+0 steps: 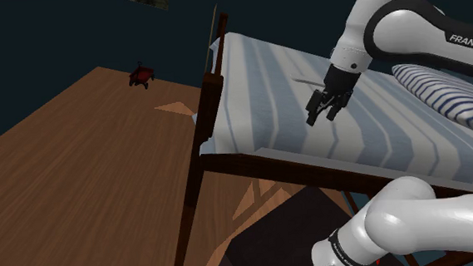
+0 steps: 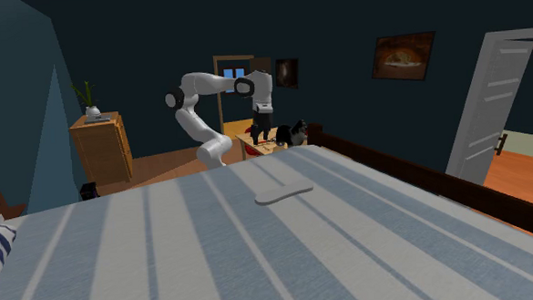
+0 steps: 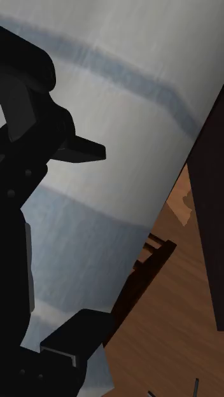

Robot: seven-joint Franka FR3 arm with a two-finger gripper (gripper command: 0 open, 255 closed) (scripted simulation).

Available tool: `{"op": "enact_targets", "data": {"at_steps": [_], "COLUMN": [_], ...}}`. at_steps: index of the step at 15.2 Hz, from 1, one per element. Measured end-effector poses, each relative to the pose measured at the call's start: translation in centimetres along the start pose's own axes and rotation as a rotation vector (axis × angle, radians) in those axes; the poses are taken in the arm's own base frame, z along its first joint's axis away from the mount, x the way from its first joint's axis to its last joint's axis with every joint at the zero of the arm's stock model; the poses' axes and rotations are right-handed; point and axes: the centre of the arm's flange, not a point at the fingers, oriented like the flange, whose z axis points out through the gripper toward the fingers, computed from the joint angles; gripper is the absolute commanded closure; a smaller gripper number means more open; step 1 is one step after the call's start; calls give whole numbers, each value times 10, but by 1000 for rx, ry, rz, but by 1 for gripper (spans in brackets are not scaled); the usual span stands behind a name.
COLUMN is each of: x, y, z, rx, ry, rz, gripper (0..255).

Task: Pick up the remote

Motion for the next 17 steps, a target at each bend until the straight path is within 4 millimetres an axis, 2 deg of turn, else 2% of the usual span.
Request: {"op": "enact_targets", "data": {"at_steps": [1,4,5,7,13,17], "x": [0,7,13,18,52,86], "y": [0,24,42,65,134,177], "z": [0,0,-2,-1,-4,-6], "rx": [0,2,4,5,10,13], "ry": [0,5,7,12,26,36], "rz": [0,-58,-83,-142,-318,-435], "gripper": [0,0,0,0,0,0]}}
